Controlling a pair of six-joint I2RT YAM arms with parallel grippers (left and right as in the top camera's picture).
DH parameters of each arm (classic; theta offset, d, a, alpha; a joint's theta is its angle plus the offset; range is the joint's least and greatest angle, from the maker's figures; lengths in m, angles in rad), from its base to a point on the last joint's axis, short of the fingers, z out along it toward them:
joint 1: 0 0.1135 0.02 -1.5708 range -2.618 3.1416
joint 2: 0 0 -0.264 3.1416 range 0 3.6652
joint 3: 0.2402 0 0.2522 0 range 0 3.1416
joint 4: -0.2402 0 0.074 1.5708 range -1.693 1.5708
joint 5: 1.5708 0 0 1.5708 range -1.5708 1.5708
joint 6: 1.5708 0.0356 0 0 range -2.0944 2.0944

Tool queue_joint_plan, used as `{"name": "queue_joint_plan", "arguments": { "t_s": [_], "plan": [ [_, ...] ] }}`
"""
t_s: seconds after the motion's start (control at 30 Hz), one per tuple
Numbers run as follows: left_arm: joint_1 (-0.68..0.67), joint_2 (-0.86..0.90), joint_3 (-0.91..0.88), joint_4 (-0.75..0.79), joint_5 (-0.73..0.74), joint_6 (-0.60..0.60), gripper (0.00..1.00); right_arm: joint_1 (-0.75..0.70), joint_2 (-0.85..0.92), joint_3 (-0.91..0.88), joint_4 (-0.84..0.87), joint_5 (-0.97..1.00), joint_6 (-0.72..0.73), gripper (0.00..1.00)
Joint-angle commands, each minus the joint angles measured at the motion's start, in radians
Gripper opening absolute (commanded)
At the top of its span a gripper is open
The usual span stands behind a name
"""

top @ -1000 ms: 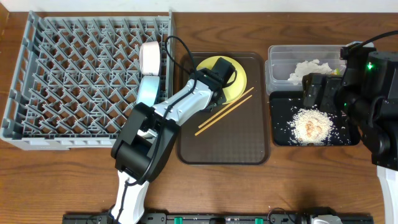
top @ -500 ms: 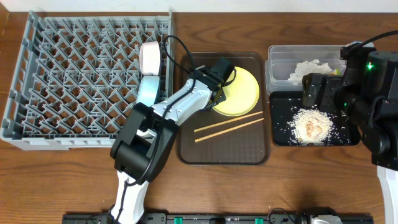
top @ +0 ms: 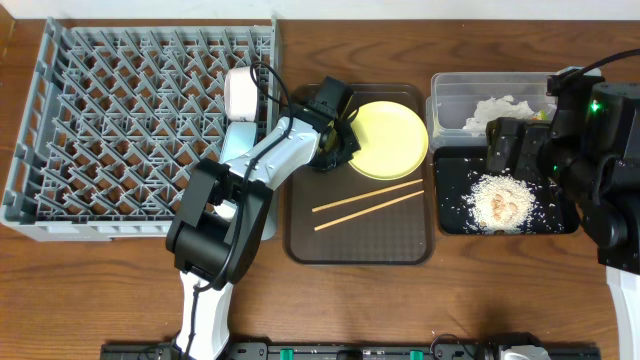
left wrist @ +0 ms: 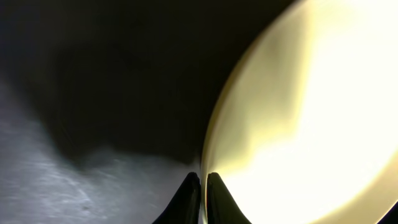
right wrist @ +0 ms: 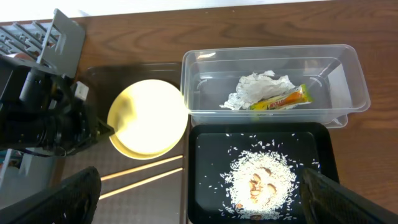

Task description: Sort waste into correct bins and load items into the dishwasher

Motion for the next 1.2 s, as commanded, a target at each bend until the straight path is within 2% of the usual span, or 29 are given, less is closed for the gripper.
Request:
{"name": "queue_joint_plan", "arguments": {
  "t_s": [0.0,0.2,0.47,0.73,1.0,1.17],
  "plan": [
    [0.010,-0.016,-0.005,0.011,0.108,0.026,0.07,-0.009,0.001,0.003,-0.001,0.007,0.003,0.99],
    [0.053,-0.017,-0.005,0.028,0.199,0.049,0.07,-0.009,0.001,0.003,-0.001,0.007,0.004,0.99],
    [0.116,-0.029,-0.005,0.037,0.232,0.176,0.08,-0.009,0.001,0.003,-0.001,0.007,0.004,0.99],
    [0.135,-0.095,-0.003,0.045,0.173,0.311,0.07,-0.009,0.001,0.003,-0.001,0.007,0.004,0.99],
    [0.145,-0.270,-0.003,0.045,0.111,0.409,0.07,-0.009,0.001,0.003,-0.001,0.007,0.003,0.99],
    [0.195,-0.391,-0.003,0.014,0.038,0.444,0.08,-0.009,0.001,0.003,-0.001,0.007,0.003,0.99]
  ]
}}
